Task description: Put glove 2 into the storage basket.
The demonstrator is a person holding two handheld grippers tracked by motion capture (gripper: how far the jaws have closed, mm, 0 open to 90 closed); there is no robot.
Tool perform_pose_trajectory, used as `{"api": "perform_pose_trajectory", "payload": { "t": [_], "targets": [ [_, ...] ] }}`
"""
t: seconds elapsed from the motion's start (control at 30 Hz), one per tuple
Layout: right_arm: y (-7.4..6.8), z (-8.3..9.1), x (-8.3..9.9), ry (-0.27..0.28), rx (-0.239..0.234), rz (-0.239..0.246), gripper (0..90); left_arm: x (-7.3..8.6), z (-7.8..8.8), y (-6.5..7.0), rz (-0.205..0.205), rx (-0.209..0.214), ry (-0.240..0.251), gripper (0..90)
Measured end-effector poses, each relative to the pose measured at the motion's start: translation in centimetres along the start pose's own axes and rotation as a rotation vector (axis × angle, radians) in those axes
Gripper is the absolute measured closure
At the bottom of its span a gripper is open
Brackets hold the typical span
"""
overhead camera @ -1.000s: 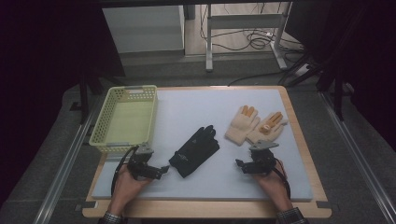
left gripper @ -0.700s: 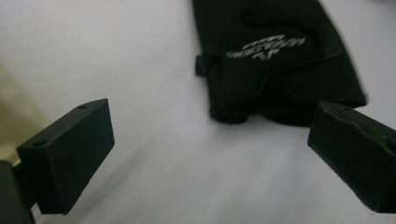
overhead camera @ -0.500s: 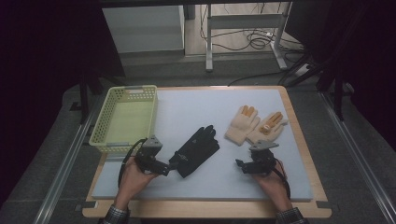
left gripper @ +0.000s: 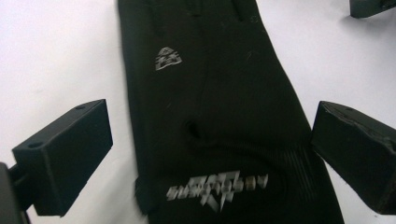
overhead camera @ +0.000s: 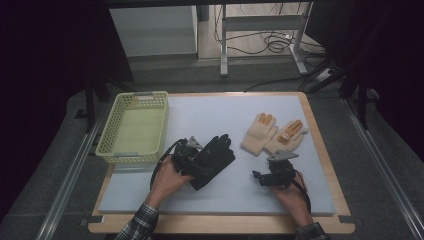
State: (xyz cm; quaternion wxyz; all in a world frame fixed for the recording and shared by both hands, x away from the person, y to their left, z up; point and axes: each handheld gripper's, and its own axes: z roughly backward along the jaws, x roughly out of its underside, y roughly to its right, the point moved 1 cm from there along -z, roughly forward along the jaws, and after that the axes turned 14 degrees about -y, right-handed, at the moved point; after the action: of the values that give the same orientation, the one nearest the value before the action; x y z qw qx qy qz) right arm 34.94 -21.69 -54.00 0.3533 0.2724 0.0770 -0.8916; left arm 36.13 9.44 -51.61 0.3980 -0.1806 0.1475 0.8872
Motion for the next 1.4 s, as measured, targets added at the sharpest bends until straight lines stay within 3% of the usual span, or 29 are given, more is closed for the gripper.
{"api": "perform_pose_trajectory", "payload": {
  "t": [0.07, 0.27, 0.37, 0.5, 0.67, 0.73, 0.83, 0.97, 1.1, 1.2, 1.3, 1.4],
  "targets": [
    [0.0, 0.0, 0.0, 0.000, 0.000, 0.000, 20.0, -0.4, -0.6, 0.4, -0.004, 0.002, -0.014, 0.0],
    [0.0, 0.0, 0.0, 0.001, 0.000, 0.000, 20.1, -0.5, -2.3, 0.2, 0.022, -0.130, -0.088, 0.0],
    [0.0, 0.0, 0.0, 0.000, 0.000, -0.001, 20.1, -0.2, -2.7, -0.6, 0.050, -0.062, -0.089, 0.0],
    [0.0, 0.0, 0.0, 0.000, 0.000, -0.001, 20.0, -0.2, -2.8, -0.1, 0.026, -0.039, -0.092, 0.0],
    [0.0, 0.0, 0.0, 0.000, 0.000, -0.001, 20.0, -0.3, -3.1, 1.0, -0.032, -0.095, -0.111, 0.0],
    [0.0, 0.0, 0.0, 0.000, 0.000, -0.001, 20.0, -0.3, -2.9, 0.9, -0.018, -0.094, -0.106, 1.1],
    [0.0, 0.0, 0.0, 0.000, -0.001, -0.002, 20.0, -0.3, -2.2, 0.7, 0.013, -0.119, -0.092, 19.8],
    [0.0, 0.0, 0.0, 0.001, 0.000, -0.001, 20.0, -0.2, -1.8, 0.7, 0.000, -0.153, -0.081, 43.8],
    [0.0, 0.0, 0.0, 0.000, 0.000, -0.001, 20.0, -0.4, -1.7, 1.1, -0.012, -0.201, -0.086, 61.3],
    [0.0, 0.0, 0.0, 0.001, 0.000, -0.002, 20.0, -0.4, -1.4, 0.8, 0.000, -0.187, -0.069, 68.0],
    [0.0, 0.0, 0.0, 0.000, 0.000, 0.000, 20.0, -0.5, -0.9, 0.2, 0.020, -0.165, -0.052, 68.6],
    [0.0, 0.0, 0.0, 0.000, 0.000, 0.000, 20.0, -0.7, -0.3, -0.4, 0.040, -0.176, -0.040, 68.5]
  ]
}}
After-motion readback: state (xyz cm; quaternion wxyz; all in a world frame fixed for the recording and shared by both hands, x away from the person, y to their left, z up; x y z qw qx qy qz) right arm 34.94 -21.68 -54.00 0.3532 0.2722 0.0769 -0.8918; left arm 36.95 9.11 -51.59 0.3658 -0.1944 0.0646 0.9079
